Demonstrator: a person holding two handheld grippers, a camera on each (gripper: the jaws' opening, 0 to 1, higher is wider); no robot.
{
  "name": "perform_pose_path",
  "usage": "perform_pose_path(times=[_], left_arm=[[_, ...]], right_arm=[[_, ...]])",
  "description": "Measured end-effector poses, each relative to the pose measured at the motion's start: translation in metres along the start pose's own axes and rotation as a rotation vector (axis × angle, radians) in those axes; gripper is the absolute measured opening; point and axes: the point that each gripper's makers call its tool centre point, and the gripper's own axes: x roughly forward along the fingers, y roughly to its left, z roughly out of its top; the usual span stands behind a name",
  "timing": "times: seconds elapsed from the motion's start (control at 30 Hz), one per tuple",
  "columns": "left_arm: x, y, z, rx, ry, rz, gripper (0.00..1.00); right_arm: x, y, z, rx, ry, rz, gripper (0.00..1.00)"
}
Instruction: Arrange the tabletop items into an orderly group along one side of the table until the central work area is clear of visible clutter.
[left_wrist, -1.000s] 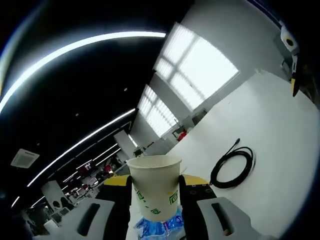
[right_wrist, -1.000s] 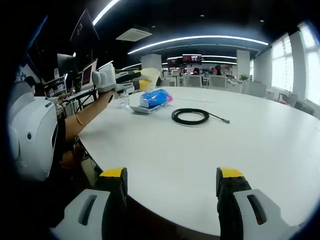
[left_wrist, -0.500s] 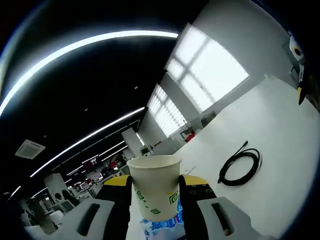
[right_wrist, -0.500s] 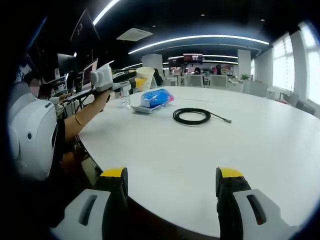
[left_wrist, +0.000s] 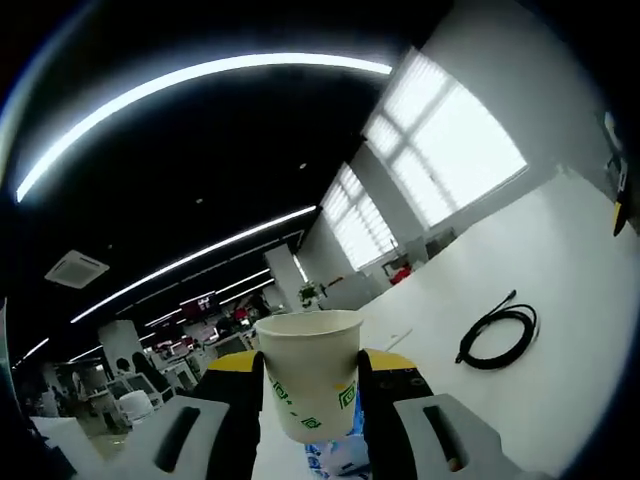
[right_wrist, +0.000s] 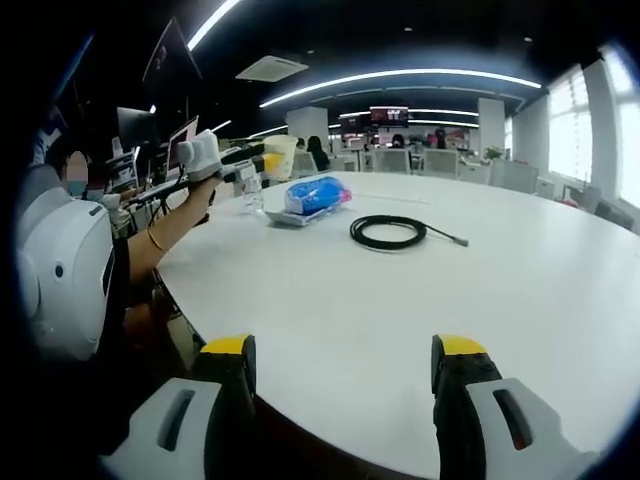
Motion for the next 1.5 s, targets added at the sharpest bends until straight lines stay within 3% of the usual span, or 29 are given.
perform_pose_path(times=[0.5,0.83,0.97,1.5], left_arm=[[-0.012,0.031,-0.020,-0.122,0.035,0.066,0.36],[-0.014,0.038,-0.034,-0.162,0.070,0.090,0.36],[-0.014,0.042,-0.047,-0.179,0.109,0.102,0.36],[-0.010,0.050,-0.079,-0.304,0.164,0.113,0.36]], right_arm=[[0.003,0.004,0.003,-0.011,0.004,0.012,0.68],[0.004,0.005,0.004,-0.021,0.008,0.013,0.68],[0.004,0.008,0.007,-0.020,-0.003,0.021,0.68],[0.009,0.016,0.010,-0.014,-0.019,0.068,0.68]])
